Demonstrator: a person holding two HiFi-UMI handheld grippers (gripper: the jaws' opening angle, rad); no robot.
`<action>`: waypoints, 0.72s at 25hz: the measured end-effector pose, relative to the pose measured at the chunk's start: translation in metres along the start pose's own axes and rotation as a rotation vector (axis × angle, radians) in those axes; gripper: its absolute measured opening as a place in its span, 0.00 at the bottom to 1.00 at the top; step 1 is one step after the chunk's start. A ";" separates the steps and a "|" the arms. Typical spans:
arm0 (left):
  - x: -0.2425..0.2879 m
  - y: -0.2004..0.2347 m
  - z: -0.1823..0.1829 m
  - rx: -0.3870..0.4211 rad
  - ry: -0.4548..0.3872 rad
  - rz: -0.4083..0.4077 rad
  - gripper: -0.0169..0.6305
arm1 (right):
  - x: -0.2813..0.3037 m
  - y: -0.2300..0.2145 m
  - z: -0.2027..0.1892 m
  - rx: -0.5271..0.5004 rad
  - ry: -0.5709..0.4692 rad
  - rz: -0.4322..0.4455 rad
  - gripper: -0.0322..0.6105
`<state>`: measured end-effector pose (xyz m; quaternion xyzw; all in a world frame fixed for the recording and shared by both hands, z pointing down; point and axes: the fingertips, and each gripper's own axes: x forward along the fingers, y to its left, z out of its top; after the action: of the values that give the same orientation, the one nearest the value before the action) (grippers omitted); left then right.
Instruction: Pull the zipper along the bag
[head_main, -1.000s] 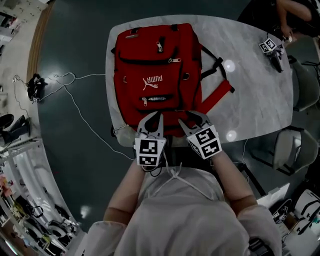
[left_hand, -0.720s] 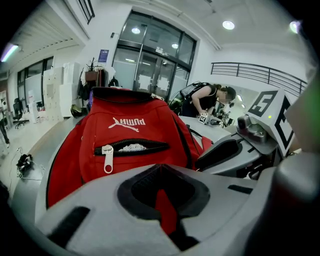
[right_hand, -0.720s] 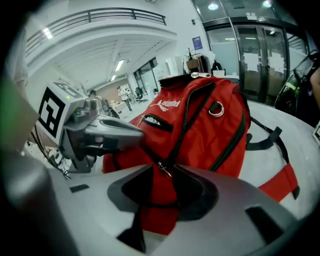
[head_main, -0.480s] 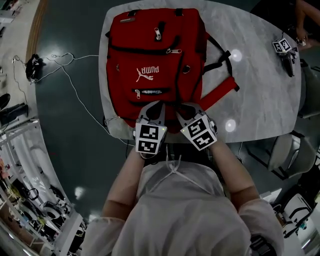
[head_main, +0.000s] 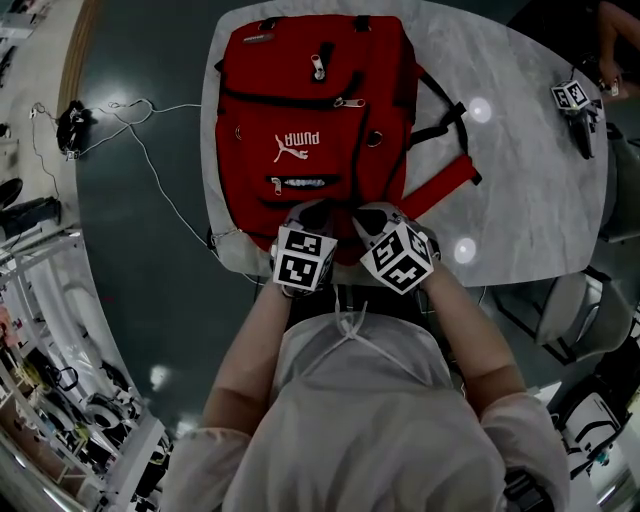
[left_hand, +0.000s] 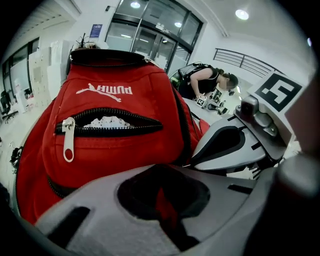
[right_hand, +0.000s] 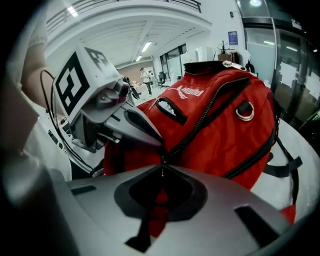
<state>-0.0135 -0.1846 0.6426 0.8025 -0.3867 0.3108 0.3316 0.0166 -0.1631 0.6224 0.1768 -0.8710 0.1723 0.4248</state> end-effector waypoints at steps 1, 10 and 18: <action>0.000 0.001 0.000 -0.004 0.001 -0.005 0.06 | -0.001 0.000 0.001 0.008 0.007 0.012 0.10; 0.002 0.003 -0.001 -0.008 0.002 0.020 0.06 | -0.010 -0.003 0.008 -0.127 0.076 0.034 0.09; 0.003 0.002 -0.002 -0.031 0.021 0.007 0.06 | -0.028 -0.022 0.011 -0.145 0.124 0.018 0.09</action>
<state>-0.0139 -0.1858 0.6467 0.7927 -0.3908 0.3143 0.3467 0.0354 -0.1831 0.5974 0.1267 -0.8549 0.1230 0.4879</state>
